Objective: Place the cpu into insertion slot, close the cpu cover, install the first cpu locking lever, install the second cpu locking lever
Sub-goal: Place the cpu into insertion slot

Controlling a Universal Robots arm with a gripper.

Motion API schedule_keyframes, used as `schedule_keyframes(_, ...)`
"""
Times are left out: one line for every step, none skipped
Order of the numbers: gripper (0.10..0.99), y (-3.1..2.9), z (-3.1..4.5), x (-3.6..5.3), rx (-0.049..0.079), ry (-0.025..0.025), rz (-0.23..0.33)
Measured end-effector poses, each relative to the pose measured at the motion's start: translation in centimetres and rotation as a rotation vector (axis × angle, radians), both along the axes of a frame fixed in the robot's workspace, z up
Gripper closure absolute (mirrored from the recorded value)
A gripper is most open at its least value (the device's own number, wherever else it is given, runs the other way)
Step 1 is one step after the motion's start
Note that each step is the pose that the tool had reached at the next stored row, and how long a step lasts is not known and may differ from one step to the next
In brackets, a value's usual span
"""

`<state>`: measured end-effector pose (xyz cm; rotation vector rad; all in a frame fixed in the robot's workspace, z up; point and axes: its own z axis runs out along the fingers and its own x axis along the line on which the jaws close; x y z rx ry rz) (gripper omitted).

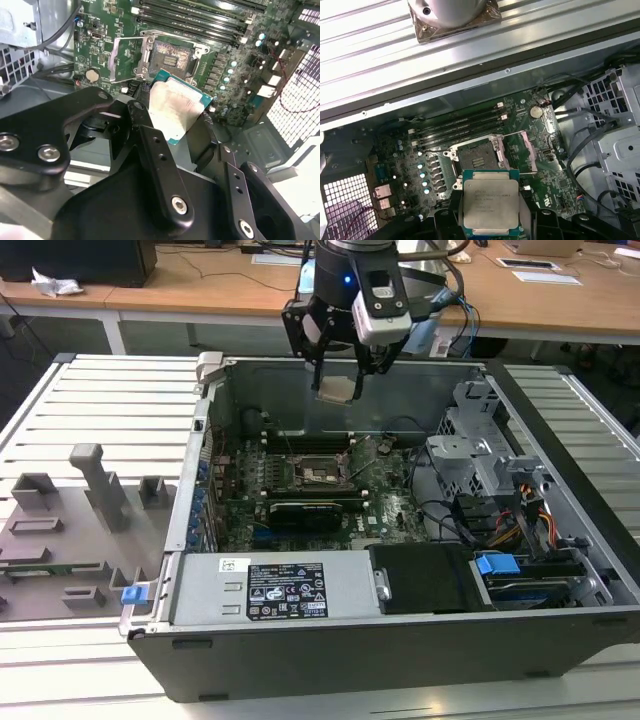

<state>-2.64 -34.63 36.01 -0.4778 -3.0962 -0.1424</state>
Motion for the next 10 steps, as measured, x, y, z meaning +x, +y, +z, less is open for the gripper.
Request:
schedule_keyframes(0.553, 0.0, 0.0, 0.0, 0.0, 0.0, -0.008)
schedule_keyframes(0.553, 0.0, 0.0, 0.0, 0.0, 0.0001, -0.017)
schedule_keyframes(0.553, 0.0, 0.0, 0.0, 0.0, 0.0, -0.025)
schedule_keyframes(0.553, 0.0, 0.0, 0.0, 0.0, 0.0, -0.036)
schedule_keyframes(0.553, 0.0, 0.0, 0.0, 0.0, 0.0, -0.044)
schedule_keyframes(0.553, 0.0, 0.0, 0.0, 0.0, 0.0, -0.068)
schedule_keyframes(0.553, 0.0, 0.0, 0.0, 0.0, 0.0001, -0.08)
schedule_keyframes(0.553, 0.0, 0.0, 0.0, 0.0, 0.0, -0.088)
schedule_keyframes(0.553, 0.0, 0.0, 0.0, 0.0, 0.0, -0.1)
schedule_keyframes(0.553, 0.0, 0.0, 0.0, 0.0, 0.0, -0.109)
